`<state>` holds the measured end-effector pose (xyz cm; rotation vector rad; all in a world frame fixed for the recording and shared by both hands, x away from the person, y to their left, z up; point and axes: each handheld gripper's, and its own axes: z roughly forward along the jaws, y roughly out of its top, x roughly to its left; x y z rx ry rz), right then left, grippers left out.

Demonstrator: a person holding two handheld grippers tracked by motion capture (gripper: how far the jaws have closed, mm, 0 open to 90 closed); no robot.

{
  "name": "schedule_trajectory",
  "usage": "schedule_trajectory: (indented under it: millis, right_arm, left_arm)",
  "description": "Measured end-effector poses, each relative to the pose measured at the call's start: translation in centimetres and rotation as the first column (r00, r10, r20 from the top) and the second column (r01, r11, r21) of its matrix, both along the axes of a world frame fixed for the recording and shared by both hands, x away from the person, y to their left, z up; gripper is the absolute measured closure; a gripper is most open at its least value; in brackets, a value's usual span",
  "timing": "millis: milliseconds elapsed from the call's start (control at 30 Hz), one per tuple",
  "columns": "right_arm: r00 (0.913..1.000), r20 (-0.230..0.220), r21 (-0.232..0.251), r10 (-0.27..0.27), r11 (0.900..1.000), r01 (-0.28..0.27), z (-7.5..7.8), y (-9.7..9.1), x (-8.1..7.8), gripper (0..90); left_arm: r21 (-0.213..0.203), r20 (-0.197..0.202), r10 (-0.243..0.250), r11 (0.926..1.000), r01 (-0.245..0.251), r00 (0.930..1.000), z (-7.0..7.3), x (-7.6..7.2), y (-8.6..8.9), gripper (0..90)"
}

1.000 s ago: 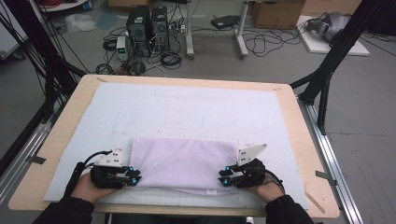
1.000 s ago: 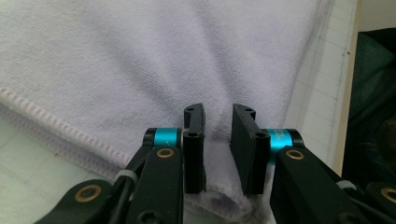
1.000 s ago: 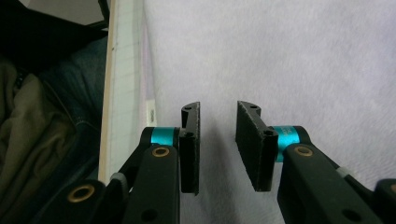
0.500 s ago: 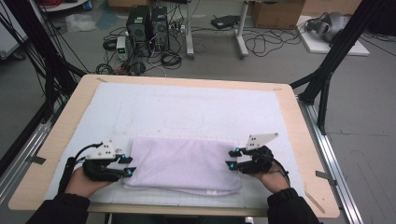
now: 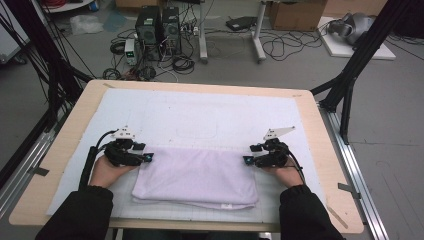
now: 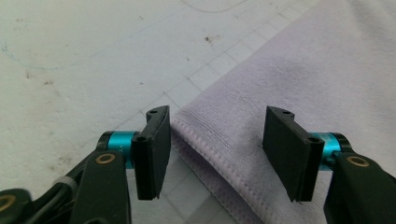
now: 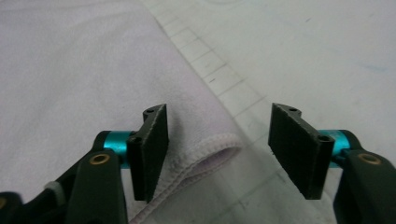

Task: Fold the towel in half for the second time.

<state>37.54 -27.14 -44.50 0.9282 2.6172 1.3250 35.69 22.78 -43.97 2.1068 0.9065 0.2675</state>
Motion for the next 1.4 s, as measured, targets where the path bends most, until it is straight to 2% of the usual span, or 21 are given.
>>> schedule_trajectory:
  millis: [67, 133, 233, 300, 367, 500, 600, 633, 667, 700, 733, 767, 833, 900, 967, 1067, 1167, 1233, 1267, 1367, 1400]
  right_arm:
    - [0.9992, -0.027, 0.006, 0.029, 0.9996, -0.029, -0.3, 0.1, 0.1, 47.5]
    - [0.9976, -0.043, 0.009, 0.053, 0.9985, -0.053, -0.4, 0.2, 0.1, 56.7]
    - [0.9942, -0.059, 0.032, 0.09, 0.9956, -0.089, -0.2, 0.2, -0.1, 78.7]
    - [0.9937, -0.034, 0.01, 0.107, 0.9943, -0.107, 0.2, 0.4, -0.3, 81.2]
    - [0.995, -0.01, 0.0, 0.099, 0.9951, -0.099, 0.8, 0.3, -0.2, 81.8]
    - [0.9979, 0.063, -0.011, 0.02, 0.9998, -0.019, 3.3, -0.3, 1.2, 82.1]
    - [0.9915, 0.128, -0.023, -0.024, 0.9993, 0.027, 5.8, -0.3, 2.9, 82.0]
    - [0.9894, 0.14, -0.029, -0.038, 0.9987, 0.043, 6.5, -0.3, 3.7, 80.8]
    - [0.9865, 0.152, -0.028, -0.061, 0.9974, 0.066, 7.1, -0.2, 4.5, 73.1]
    - [0.9826, 0.158, -0.015, -0.098, 0.9947, 0.102, 7.4, -0.1, 5.3, 60.2]
    - [0.9779, 0.159, -0.012, -0.136, 0.9901, 0.14, 7.5, -0.1, 5.9, 54.6]
    - [0.9787, 0.143, -0.021, -0.147, 0.9883, 0.151, 7.4, -0.1, 6.2, 54.1]
    - [0.9832, 0.124, -0.031, -0.134, 0.9899, 0.139, 6.8, 0.1, 6.2, 49.5]
    - [0.9881, 0.124, -0.039, -0.091, 0.9946, 0.097, 6.0, 0.5, 5.3, 52.0]
    - [0.9927, 0.099, -0.031, -0.069, 0.9969, 0.072, 5.0, 0.8, 4.4, 55.0]
    - [0.9966, 0.081, -0.01, -0.017, 0.9998, 0.018, 3.8, 1.2, 2.6, 60.2]
    - [0.9974, 0.068, -0.036, 0.024, 0.9991, -0.021, 2.8, 1.6, 0.8, 61.1]
    - [0.9987, 0.009, -0.072, 0.05, 0.9962, -0.049, 2.4, 2.0, 0.2, 61.6]
    - [0.9979, 0.003, -0.08, 0.065, 0.9947, -0.065, 2.4, 2.1, -0.2, 64.0]
    - [0.995, 0.05, -0.098, 0.086, 0.9919, -0.081, 2.0, 2.5, -1.6, 66.7]
    - [0.9957, 0.033, -0.105, 0.087, 0.991, -0.083, 1.6, 2.5, -1.9, 66.5]
  left_arm:
    - [0.008, 0.0, -0.009, 0.9999, 0.009, 1.0, -0.2, 0.0, -0.1, 48.4]
    - [-0.017, 0.002, -0.02, 0.9997, 0.02, 0.9998, -0.1, -0.1, -0.1, 64.2]
    - [-0.004, 0.013, -0.043, 0.9991, 0.043, 0.999, 0.1, -0.4, -0.5, 81.4]
    - [-0.006, 0.021, -0.03, 0.9995, 0.03, 0.9993, 0.3, -0.4, -0.5, 83.3]
    - [-0.024, 0.055, 0.001, 0.9997, 0.001, 0.9985, 0.8, -0.3, -0.6, 83.9]
    - [-0.045, 0.107, 0.05, 0.9979, -0.046, 0.9929, 3.0, 1.6, -0.9, 84.1]
    - [-0.054, 0.164, 0.104, 0.9939, -0.097, 0.9809, 5.3, 4.0, -1.1, 84.1]
    - [-0.052, 0.185, 0.131, 0.991, -0.124, 0.9739, 6.0, 4.9, -1.2, 83.3]
    - [-0.031, 0.207, 0.175, 0.9846, -0.172, 0.9627, 6.6, 5.6, -1.4, 78.3]
    - [-0.009, 0.218, 0.223, 0.974, -0.226, 0.9502, 7.0, 6.3, -1.6, 66.2]
    - [-0.017, 0.202, 0.245, 0.9689, -0.247, 0.9481, 7.1, 6.7, -1.5, 54.5]
    - [-0.044, 0.19, 0.244, 0.9698, -0.24, 0.951, 7.0, 6.9, -1.3, 54.2]
    - [-0.048, 0.133, 0.191, 0.9813, -0.186, 0.9726, 6.5, 6.6, -1.3, 55.3]
    - [-0.032, 0.138, 0.133, 0.9911, -0.13, 0.9815, 5.6, 5.5, -1.6, 62.6]
    - [-0.052, 0.1, 0.075, 0.9962, -0.07, 0.9921, 4.6, 4.4, -1.9, 67.2]
    - [-0.02, 0.086, -0.007, 0.9998, 0.009, 0.9962, 3.1, 2.2, -2.5, 73.2]
    - [0.028, 0.065, -0.052, 0.9983, 0.05, 0.9965, 1.8, 0.3, -2.6, 73.0]
    - [0.047, 0.049, -0.067, 0.9968, 0.065, 0.9966, 1.1, -0.6, -2.5, 73.0]
    - [0.064, 0.038, -0.069, 0.9957, 0.066, 0.9969, 0.8, -0.9, -2.3, 73.1]
    - [0.058, 0.052, -0.071, 0.996, 0.068, 0.9961, 0.3, -1.7, -1.9, 73.4]
    - [0.052, 0.049, -0.073, 0.9962, 0.07, 0.9962, 0.3, -1.8, -1.9, 72.6]
